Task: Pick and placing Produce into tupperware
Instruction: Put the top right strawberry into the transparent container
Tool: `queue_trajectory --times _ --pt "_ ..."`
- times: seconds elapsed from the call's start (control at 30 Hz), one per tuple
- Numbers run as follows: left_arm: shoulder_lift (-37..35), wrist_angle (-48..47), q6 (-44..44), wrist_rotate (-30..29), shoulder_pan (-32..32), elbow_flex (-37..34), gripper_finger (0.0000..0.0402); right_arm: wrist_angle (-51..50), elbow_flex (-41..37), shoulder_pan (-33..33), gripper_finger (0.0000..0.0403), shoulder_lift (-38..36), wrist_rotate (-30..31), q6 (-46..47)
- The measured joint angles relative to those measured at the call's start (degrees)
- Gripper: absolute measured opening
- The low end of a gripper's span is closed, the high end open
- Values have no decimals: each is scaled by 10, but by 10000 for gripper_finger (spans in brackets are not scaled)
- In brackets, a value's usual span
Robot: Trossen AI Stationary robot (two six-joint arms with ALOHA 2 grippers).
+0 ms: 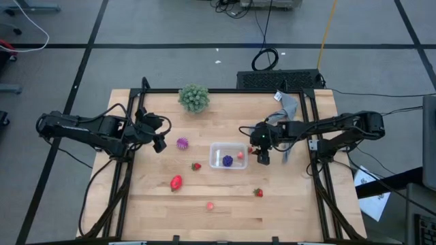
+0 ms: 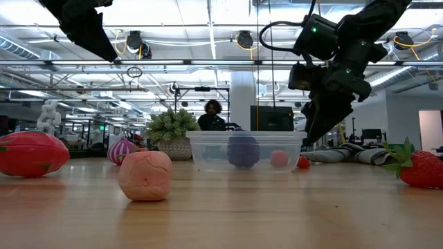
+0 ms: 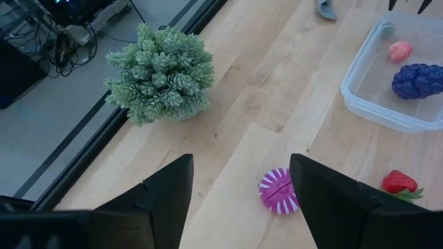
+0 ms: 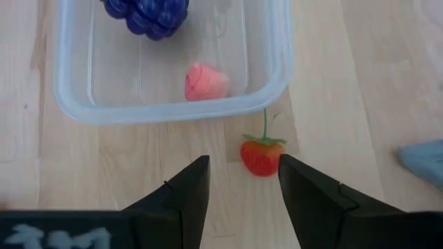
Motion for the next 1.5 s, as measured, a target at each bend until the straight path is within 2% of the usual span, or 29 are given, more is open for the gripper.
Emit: queue_trajectory --times 0.43,0.6,0.9,1.5 --pt "0 0 0 0 0 0 243 4 0 0 204 0 1 3" --pt "0 0 0 0 0 0 243 20 0 0 205 10 2 -2" --pt "0 0 0 0 0 0 243 43 0 0 206 76 2 -10" --pt "0 0 5 0 0 0 243 73 0 0 206 84 2 2"
